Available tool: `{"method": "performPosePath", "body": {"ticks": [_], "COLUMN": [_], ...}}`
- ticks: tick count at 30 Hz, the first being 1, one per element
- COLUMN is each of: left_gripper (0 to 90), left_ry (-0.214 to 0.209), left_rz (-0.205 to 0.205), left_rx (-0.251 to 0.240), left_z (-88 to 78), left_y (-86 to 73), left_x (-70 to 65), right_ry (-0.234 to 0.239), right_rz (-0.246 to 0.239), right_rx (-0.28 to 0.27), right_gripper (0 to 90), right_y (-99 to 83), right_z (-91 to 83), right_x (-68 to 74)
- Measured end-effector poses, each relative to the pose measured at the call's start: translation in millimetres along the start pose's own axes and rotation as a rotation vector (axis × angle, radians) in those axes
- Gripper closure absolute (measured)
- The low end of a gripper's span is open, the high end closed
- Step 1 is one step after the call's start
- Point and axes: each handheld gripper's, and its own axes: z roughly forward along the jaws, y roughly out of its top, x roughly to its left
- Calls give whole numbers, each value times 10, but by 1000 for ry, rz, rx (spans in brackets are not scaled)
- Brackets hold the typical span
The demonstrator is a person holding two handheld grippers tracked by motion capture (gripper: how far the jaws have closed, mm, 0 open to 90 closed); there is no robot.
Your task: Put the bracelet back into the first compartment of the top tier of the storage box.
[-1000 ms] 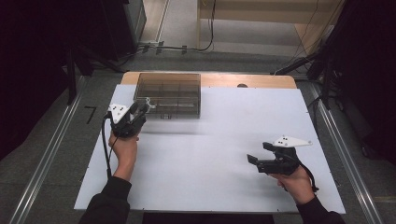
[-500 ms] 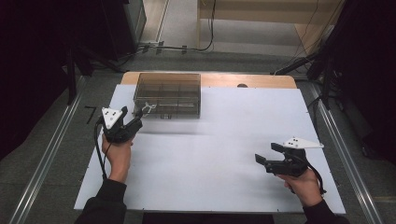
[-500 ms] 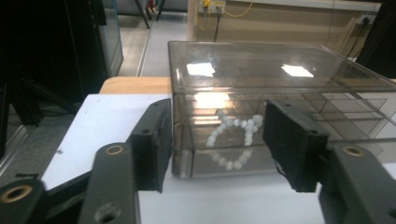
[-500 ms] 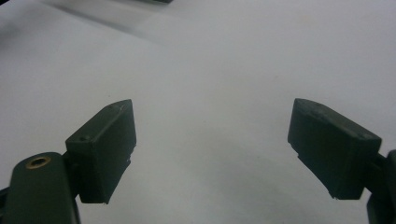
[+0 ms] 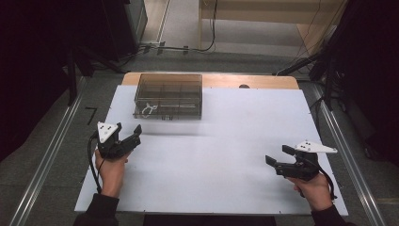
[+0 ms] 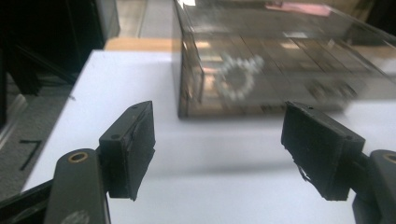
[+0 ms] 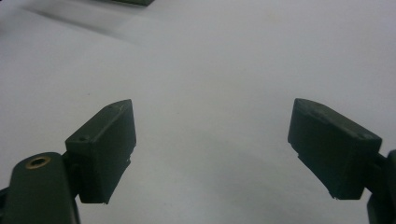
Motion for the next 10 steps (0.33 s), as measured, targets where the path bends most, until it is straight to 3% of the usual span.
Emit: {"method": "performPosePath", "body": {"ticks": [10], "left_gripper": [260], "left_ry": [-35], "left_rz": [45], "left_rx": [45], "left_z": [-398], "left_y": [-278], "left_x": [-16], "right_ry": [-39], "right_rz": [36], "right_rx": [-7], "right_gripper": [140], "right_y": [-89], "right_z": [-115], "right_x": [-116]}}
